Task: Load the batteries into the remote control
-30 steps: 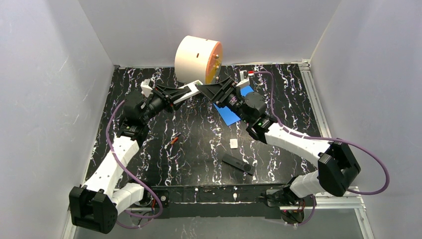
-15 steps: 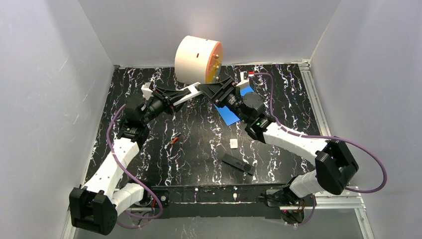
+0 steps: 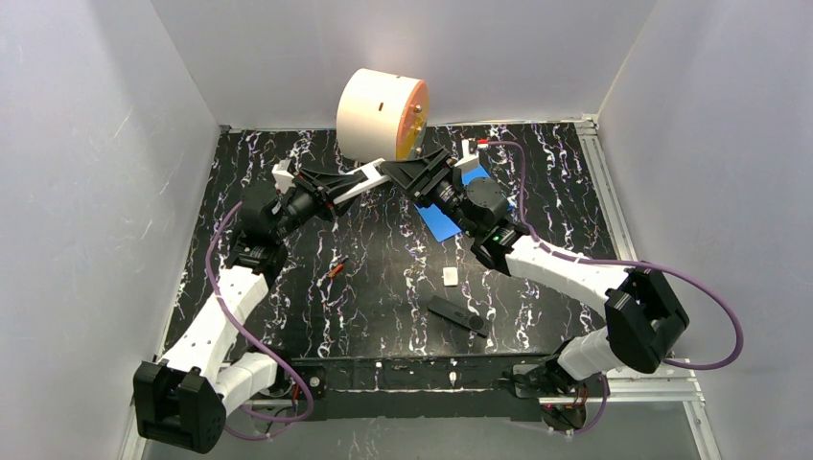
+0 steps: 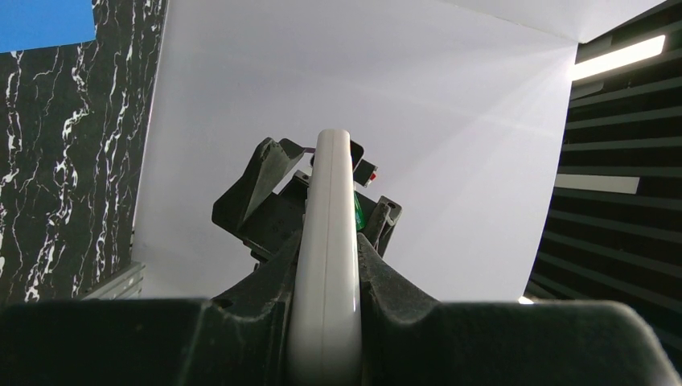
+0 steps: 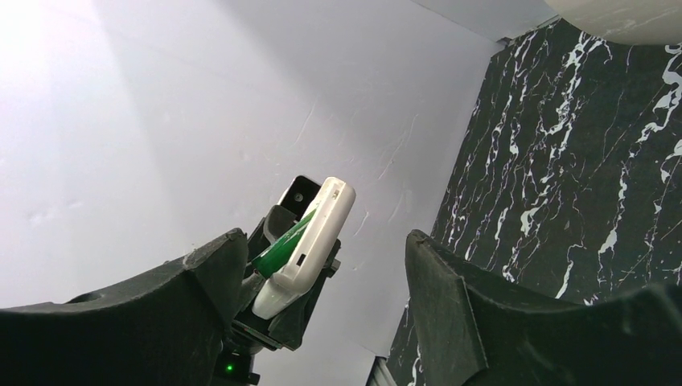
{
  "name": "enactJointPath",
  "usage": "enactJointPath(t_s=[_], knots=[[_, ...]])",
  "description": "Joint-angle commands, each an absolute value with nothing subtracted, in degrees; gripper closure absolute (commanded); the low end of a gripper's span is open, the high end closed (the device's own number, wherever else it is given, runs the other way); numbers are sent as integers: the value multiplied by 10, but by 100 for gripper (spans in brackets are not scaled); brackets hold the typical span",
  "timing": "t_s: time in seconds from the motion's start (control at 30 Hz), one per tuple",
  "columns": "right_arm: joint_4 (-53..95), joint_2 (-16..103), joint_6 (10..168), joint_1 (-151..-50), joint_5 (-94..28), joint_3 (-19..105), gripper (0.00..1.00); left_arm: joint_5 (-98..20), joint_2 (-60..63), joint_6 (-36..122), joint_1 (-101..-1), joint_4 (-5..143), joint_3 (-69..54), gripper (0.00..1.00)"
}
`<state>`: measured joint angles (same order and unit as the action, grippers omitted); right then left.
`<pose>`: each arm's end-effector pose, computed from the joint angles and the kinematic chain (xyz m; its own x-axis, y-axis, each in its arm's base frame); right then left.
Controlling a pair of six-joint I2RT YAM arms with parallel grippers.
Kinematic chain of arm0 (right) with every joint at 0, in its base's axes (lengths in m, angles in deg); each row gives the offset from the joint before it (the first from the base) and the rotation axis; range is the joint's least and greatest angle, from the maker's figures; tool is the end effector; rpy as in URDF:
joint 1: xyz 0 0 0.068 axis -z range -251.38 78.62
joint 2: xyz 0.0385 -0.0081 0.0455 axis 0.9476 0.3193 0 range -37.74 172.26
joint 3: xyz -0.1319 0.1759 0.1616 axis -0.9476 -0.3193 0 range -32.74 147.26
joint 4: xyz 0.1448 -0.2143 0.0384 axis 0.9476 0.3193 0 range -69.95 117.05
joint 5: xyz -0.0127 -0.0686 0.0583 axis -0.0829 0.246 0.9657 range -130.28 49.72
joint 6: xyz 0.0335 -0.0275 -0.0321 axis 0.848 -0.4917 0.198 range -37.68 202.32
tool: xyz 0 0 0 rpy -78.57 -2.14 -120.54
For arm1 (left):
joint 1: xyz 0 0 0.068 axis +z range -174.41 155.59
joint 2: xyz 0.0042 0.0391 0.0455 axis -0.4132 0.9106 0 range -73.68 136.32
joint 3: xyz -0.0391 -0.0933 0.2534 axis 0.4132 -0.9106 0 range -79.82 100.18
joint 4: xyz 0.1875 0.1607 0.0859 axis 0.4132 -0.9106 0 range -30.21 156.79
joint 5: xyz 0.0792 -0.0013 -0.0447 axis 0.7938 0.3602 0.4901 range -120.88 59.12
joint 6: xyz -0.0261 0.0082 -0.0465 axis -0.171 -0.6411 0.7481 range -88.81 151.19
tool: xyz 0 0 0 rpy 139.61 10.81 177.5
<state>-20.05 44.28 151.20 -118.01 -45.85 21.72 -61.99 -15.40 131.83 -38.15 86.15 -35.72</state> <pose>0.2327 0.2411 0.3385 -0.5606 0.7586 -0.3322 -0.3763 0.1240 0.9182 0.2263 -0.0743 0.3457 -0.7074 -0.6932 0.1380 -0.0437 -0.1520 -0.9874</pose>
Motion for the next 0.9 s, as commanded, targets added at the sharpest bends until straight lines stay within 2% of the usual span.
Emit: enactJointPath(t_s=[0.0,0.6,0.87], knots=[[-234,438,1516,-1182,-461,224,23,-630,-174,1323,-384,881,-359,100],[-178,462,1550,-1182,-462,241,48,-654,-177,1328,-384,913,-354,100],[-164,463,1555,-1182,-462,249,69,-682,-169,1297,-384,936,-340,100]])
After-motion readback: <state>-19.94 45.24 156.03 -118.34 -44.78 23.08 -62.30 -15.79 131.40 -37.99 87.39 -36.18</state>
